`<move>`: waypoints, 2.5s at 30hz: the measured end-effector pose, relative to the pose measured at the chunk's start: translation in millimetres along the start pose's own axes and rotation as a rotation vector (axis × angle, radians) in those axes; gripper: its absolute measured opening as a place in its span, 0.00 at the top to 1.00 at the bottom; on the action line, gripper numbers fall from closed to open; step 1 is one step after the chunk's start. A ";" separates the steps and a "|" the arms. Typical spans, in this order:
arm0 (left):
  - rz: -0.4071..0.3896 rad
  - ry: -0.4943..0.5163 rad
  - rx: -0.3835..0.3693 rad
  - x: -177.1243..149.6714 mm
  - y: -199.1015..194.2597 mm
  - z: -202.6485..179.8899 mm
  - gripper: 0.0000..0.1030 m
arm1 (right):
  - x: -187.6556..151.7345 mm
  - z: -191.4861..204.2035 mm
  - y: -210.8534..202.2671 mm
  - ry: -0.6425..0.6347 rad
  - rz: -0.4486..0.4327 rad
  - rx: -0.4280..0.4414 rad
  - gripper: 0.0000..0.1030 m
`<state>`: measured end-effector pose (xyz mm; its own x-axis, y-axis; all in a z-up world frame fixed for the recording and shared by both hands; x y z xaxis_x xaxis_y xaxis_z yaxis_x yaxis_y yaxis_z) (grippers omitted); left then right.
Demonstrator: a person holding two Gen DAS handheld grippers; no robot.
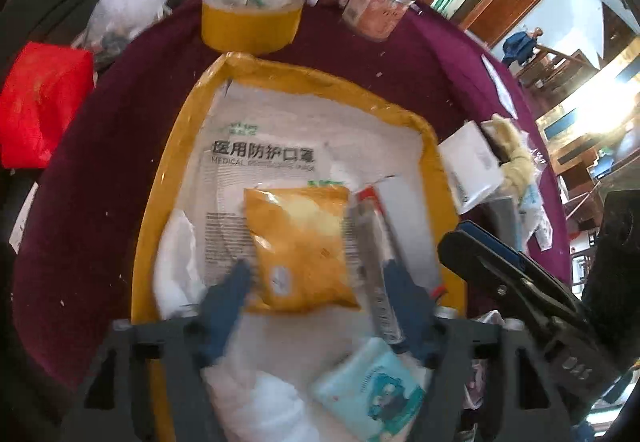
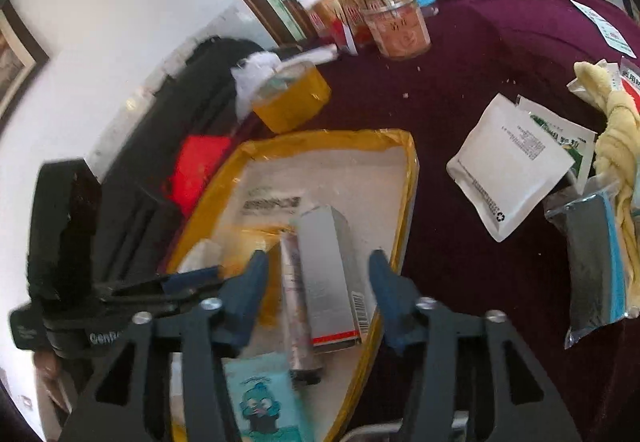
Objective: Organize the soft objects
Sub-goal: 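Lower chip bag and grey box into the tray and open both grippers, then grasp the bagged blue item with right gripper while left reaches the pink pouch, then grasp the pink cartoon pouch with left gripper while right lifts the bagged item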
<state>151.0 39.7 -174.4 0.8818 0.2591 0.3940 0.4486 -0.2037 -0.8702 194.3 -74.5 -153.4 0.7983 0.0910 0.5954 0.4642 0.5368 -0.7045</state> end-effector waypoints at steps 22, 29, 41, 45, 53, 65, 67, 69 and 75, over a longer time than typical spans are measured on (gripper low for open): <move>-0.383 0.289 -0.077 -46.4 -77.5 -164.6 0.06 | -58.0 -114.3 -168.9 0.153 -0.231 0.056 0.26; -0.389 0.425 -0.044 -64.0 -66.8 -185.7 0.06 | -69.5 -146.8 -177.7 0.193 -0.221 0.076 0.26; -0.254 0.501 -0.070 -75.7 -39.5 -174.9 0.06 | -54.4 -151.8 -145.5 0.149 -0.161 -0.009 0.24; -0.244 0.511 -0.086 -79.8 -38.2 -171.6 0.06 | -31.5 -143.6 -122.5 0.114 -0.134 -0.031 0.28; -0.221 0.603 -0.077 -81.8 -30.9 -174.8 0.06 | -3.9 -150.2 -54.5 0.021 -0.031 -0.215 0.59; -0.056 0.781 -0.065 -97.5 12.7 -189.8 0.06 | -38.6 -154.4 -106.4 0.114 -0.103 -0.096 0.66; 0.017 0.826 -0.079 -103.2 23.9 -192.3 0.06 | -46.0 -156.8 -118.5 0.118 -0.121 -0.074 0.67; 0.087 0.868 -0.071 -108.5 37.9 -193.0 0.06 | -50.1 -161.5 -127.4 0.125 -0.148 -0.057 0.67; 0.150 0.839 0.028 -105.5 53.4 -193.5 0.09 | -46.7 -178.8 -145.5 0.213 -0.212 0.050 0.67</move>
<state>110.1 -181.2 -205.2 0.7522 -0.5561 0.3533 0.3245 -0.1540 -0.9333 158.1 -306.8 -147.8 0.7509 -0.2026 0.6286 0.6137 0.5659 -0.5506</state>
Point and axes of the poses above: each gripper's, at about its wrist camera, not at the fingertips, and y roughly the way its jaws point, z to its left, x to its top, the point moved 8 cm from there along y, roughly the way its jaws point, and after that the axes turned 2 degrees about y, right-handed, at the moved point
